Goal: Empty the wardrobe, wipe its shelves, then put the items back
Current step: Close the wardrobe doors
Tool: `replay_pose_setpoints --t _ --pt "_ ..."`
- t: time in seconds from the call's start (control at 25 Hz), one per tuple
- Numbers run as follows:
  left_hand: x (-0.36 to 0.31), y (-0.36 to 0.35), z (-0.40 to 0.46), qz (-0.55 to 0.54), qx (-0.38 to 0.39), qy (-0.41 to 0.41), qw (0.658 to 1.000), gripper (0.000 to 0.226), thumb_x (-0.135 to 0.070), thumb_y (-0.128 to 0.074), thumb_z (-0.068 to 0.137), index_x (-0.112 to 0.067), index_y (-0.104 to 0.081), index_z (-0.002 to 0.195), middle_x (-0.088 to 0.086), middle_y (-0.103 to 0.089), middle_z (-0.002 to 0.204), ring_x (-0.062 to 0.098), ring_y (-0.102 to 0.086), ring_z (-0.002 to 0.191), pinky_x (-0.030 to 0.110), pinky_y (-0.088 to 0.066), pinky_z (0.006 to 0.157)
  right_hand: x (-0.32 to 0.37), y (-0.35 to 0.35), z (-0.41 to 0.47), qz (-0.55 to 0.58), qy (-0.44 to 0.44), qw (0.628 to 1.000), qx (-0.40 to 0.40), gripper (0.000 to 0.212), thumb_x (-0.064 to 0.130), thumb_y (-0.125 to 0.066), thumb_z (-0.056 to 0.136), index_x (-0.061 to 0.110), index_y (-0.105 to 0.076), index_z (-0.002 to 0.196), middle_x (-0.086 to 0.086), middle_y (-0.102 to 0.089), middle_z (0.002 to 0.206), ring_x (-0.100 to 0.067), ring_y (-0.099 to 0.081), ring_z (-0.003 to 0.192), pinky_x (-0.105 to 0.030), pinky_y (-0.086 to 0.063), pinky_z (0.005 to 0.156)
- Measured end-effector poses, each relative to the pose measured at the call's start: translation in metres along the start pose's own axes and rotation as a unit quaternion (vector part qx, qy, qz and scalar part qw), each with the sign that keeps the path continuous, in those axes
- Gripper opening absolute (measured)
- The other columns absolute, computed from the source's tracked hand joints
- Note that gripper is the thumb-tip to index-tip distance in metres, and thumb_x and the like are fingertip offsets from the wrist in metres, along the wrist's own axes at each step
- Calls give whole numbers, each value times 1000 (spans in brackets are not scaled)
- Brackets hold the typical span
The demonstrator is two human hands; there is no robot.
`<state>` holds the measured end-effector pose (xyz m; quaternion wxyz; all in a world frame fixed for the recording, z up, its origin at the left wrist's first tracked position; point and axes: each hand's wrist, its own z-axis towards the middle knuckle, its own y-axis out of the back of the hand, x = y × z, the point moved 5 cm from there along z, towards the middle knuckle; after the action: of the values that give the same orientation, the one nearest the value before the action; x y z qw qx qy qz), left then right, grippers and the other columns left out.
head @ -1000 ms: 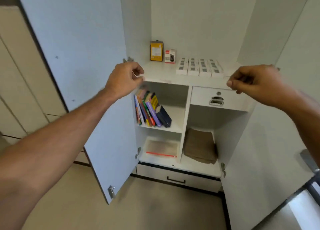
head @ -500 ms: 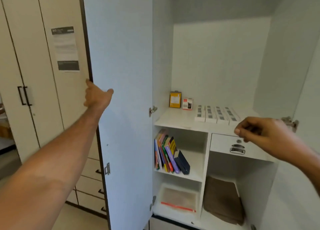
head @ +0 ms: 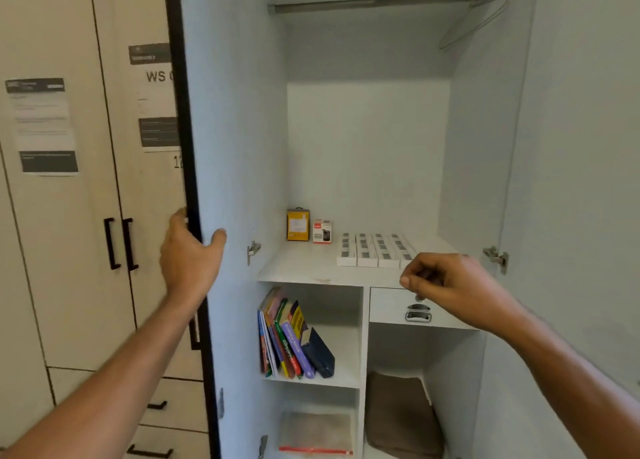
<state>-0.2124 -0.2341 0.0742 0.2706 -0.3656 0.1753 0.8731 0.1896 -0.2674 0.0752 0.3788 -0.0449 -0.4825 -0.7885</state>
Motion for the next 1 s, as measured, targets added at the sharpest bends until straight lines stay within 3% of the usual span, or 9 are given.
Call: replay_pose_setpoints --t 0.12,0.24,0.36,0.48,0.68,1.0 --pt "-32 -38 -32 -8 35 -86 996 53 -23 -71 91 -13 -50 139 -1 -67 119 17 -66 98 35 -54 89 -1 9 -3 8 5 1000 -9 6 39 -69 91 34 -71 94 16 -72 86 -1 -69 81 -21 -57 73" --pt "-46 -96 -43 0 133 -198 971 55 -20 -64 96 -12 -46 147 3 -59 141 16 -59 124 35 -48 105 -8 19 -10 16 -4 1000 -20 7 38 -70 90 32 -72 94 16 -72 84 -1 -69 80 -20 -56 72" --pt "-51 -170 -48 87 275 -260 921 67 -25 -57 101 -20 -24 159 3 -24 165 17 -27 150 36 -26 121 -19 30 -16 19 -20 999 -35 3 35 -70 90 32 -72 91 20 -71 83 -1 -69 79 -16 -53 70" --pt "-52 -242 -46 202 328 -311 869 77 -22 -55 101 -19 -6 161 5 5 168 20 -6 155 35 -15 122 -29 41 -21 11 -41 997 -59 3 36 -70 90 33 -71 90 19 -72 81 -1 -70 77 -13 -53 70" --pt "-46 -325 -36 328 348 -301 825 94 0 -53 94 -16 13 159 10 25 164 25 7 155 47 -19 124 -49 47 -16 -9 -68 994 -81 5 39 -69 89 35 -71 90 17 -72 82 -2 -70 77 -17 -55 72" --pt "-41 -394 -7 411 381 -296 774 87 -3 -51 96 -13 8 159 15 30 162 28 11 155 50 -14 124 -72 26 10 -23 -86 993 -76 7 40 -67 90 34 -71 93 18 -72 86 -2 -70 80 -16 -54 72"
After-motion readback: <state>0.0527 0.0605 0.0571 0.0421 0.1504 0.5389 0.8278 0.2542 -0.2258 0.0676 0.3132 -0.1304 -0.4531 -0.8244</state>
